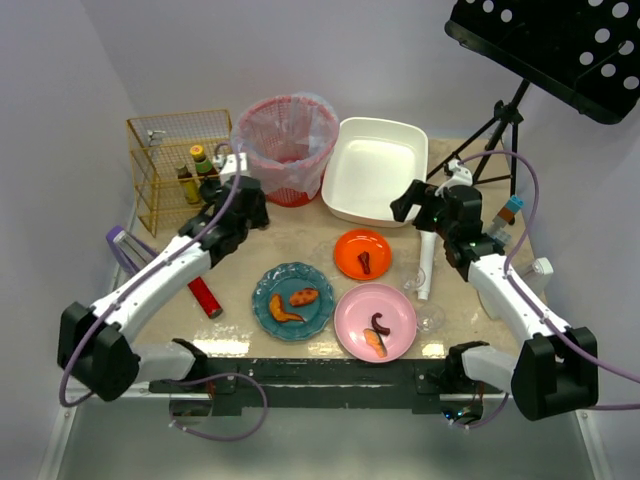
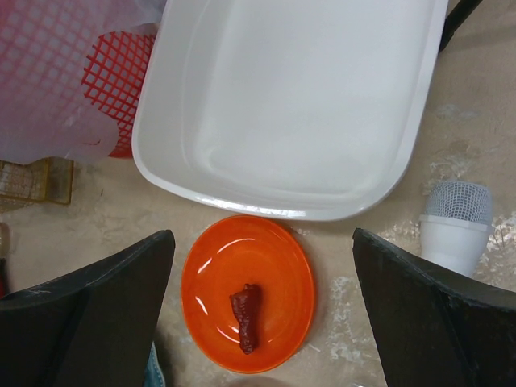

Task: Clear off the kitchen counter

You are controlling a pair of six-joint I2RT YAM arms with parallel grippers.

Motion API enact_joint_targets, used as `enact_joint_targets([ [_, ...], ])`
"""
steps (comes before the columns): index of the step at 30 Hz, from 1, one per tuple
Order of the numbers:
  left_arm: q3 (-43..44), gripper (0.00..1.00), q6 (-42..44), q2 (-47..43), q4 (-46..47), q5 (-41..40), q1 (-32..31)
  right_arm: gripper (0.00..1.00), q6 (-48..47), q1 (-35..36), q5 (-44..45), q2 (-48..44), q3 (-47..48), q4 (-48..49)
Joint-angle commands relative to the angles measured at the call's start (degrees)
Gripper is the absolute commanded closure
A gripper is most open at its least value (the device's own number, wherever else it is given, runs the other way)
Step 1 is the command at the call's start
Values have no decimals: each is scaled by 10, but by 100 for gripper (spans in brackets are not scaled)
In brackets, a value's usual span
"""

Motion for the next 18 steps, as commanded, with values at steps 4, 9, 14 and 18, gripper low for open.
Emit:
enact_joint_targets([
  [4,-1,100,10,-111,-67,-17,114,3,6,-1,-20,10,12,24],
  [9,25,100,37,-104,-83,3,227,3,6,-1,-23,7,16,21],
  [14,34,100,41,-73,-62,42,332,3,4,-1,-21,-5,20,12],
  [18,48,100,47,-41,-39,29,363,3,-1,-1,-13,-15,20,3],
])
